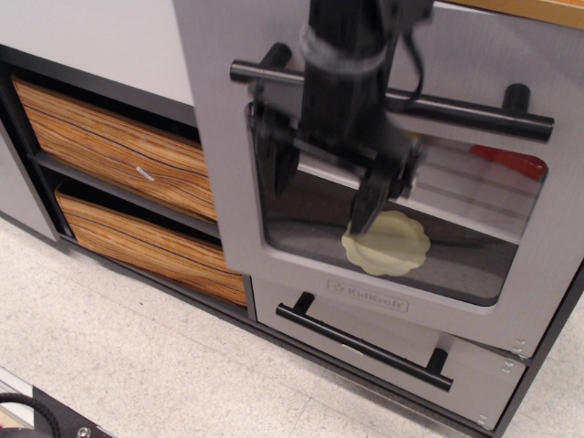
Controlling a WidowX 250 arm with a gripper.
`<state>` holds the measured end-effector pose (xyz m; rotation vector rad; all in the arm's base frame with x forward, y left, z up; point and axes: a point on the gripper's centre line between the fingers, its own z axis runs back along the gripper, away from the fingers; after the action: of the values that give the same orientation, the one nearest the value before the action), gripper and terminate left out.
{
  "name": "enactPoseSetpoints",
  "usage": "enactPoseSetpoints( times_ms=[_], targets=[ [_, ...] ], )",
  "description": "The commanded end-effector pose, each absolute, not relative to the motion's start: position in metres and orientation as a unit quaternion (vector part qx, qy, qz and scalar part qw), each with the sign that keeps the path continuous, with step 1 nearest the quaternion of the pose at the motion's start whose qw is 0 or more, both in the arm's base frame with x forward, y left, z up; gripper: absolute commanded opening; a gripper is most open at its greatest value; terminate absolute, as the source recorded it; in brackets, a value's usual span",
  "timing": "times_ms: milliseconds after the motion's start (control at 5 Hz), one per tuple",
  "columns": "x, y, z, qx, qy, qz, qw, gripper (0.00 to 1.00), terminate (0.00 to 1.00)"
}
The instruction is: Close oven
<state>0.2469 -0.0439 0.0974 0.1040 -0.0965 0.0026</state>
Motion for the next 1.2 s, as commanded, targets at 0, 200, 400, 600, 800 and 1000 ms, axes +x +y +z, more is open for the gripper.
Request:
enactPoseSetpoints(
  times_ms=[0,200,400,600,800,1000],
  targets=[
    [0.279,-0.027,0.077,0.051,-0.095,0.000,0.994,1.00,0.00],
    [0.296,-0.017,0.069,0.047,-0.093,0.026,0.994,1.00,0.00],
    [0.309,-0.013,0.066,0.046,-0.103,0.038,0.993,1.00,0.00],
    [0.312,-0.013,0.070,0.045,-0.110,0.040,0.992,1.00,0.00],
    [0.303,-0.014,0.073,0.046,-0.105,0.030,0.993,1.00,0.00],
    [0.303,-0.014,0.073,0.046,-0.105,0.030,0.993,1.00,0.00]
  ],
)
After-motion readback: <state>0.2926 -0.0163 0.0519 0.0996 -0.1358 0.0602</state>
